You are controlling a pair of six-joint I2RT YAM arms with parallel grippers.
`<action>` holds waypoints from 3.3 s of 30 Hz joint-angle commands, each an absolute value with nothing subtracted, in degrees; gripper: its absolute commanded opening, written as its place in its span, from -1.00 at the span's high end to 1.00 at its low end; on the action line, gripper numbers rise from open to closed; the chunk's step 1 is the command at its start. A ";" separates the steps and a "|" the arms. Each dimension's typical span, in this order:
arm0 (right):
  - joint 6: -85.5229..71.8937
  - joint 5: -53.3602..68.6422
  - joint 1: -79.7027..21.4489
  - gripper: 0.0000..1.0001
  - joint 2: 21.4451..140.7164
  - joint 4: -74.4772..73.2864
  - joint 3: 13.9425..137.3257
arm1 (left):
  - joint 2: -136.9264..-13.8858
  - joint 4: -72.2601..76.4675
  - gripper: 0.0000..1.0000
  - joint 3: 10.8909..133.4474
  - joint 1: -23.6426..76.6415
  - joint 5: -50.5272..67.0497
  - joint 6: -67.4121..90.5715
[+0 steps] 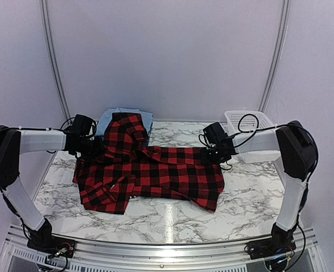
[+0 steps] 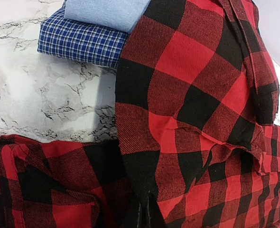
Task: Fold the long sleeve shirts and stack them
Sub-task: Flatten out the crumpled shirt at the center of the board, then pick up the sleeve from the center of the board.
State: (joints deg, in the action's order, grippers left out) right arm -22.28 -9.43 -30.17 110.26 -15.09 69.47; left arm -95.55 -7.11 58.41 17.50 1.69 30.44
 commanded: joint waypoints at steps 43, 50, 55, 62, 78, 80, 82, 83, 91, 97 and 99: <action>-24.09 -5.92 -27.73 1.00 110.61 -14.17 69.71 | -96.73 -6.52 1.00 62.70 17.15 2.23 29.46; -23.27 -5.81 -26.57 1.00 109.67 -14.16 72.12 | -96.18 -6.22 1.00 65.19 17.13 -1.48 27.61; -21.30 -4.22 -24.29 1.00 111.25 -12.55 77.25 | -96.76 -3.65 1.00 69.60 16.74 -6.24 25.25; -21.56 -0.65 -19.60 1.00 117.73 -7.29 84.48 | -102.35 3.05 1.00 74.27 14.49 -7.97 24.48; -20.61 1.65 -16.31 0.63 129.42 -11.05 101.26 | -109.83 2.03 -0.11 80.86 11.60 -7.89 28.58; -19.62 0.83 -16.70 0.37 126.71 -12.54 100.47 | -107.05 1.02 -0.50 79.83 11.60 -7.82 28.63; -18.55 0.28 -17.37 0.06 123.38 -13.81 98.66 | -103.67 0.11 -0.79 78.20 11.68 -6.74 28.93; -18.22 -0.61 -17.80 -0.03 121.70 -14.72 97.83 | -101.85 -1.36 -0.87 76.97 11.73 -6.20 29.25; -18.22 -1.79 -25.36 -0.21 104.15 -18.86 80.85 | -81.73 -8.13 -0.93 58.50 15.42 -3.52 34.27; -21.82 -4.62 -34.14 -0.21 90.15 -19.97 64.50 | -62.38 -16.25 -0.81 43.51 25.37 -8.44 42.02; -23.48 -5.29 -36.59 -0.20 86.38 -20.61 60.68 | -57.41 -20.10 -0.70 39.63 29.41 -11.48 45.57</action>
